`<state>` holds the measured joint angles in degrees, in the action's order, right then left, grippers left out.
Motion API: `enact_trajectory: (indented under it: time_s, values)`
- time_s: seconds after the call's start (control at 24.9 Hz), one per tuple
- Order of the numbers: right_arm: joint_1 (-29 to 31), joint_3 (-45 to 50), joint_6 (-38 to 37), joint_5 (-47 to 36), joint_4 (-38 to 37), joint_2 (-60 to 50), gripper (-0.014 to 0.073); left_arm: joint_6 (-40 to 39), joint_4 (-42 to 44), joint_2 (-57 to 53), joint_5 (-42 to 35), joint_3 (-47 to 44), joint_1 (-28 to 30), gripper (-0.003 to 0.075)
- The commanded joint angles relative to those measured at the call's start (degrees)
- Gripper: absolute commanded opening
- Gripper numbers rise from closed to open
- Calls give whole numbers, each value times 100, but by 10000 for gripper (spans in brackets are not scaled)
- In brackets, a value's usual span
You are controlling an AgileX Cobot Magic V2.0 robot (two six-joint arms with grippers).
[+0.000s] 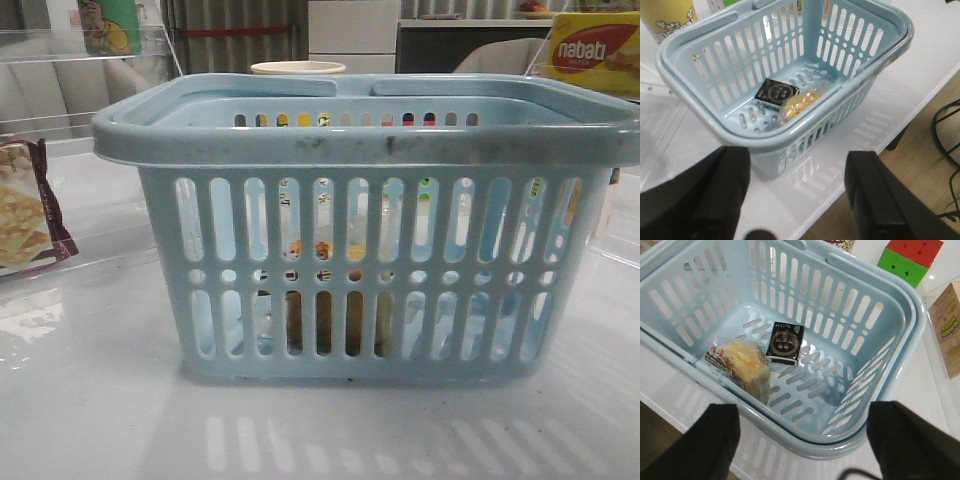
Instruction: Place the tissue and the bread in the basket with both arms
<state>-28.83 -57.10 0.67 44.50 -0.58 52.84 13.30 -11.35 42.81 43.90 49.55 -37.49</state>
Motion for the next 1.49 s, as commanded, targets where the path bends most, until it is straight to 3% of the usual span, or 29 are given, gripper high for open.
enact_trajectory:
  time_s: [0.0,0.2,0.52,0.6,0.72,0.8,0.92,1.08,1.45]
  values:
    - [1,-135,43,-324,-84,-78,623,-686,366,-694,-128,-274,-52,475]
    - [1,-135,43,128,-192,-78,623,-1833,1717,-1521,500,-703,-52,475]
    - [1,680,-33,312,-275,-1182,623,-1839,1873,-1672,505,-741,-52,470]
    - [1,1003,-33,317,-280,-1524,623,-1839,1873,-1672,505,-754,-52,426]
    - [1,1373,-67,323,-269,-1925,605,-1839,1873,-1672,505,-754,-52,300]
    - [1,1513,-67,387,-270,-2065,522,-1839,1873,-1672,494,-754,-52,223]
    - [1,1597,-67,577,-270,-2109,298,-1839,1873,-1672,494,-754,-52,110]
    - [1,1597,-67,658,-270,-2109,75,-1839,1873,-1672,472,-754,-52,91]
    - [1,1597,-67,658,-275,-2109,57,-1839,1873,-1672,472,-754,-52,91]
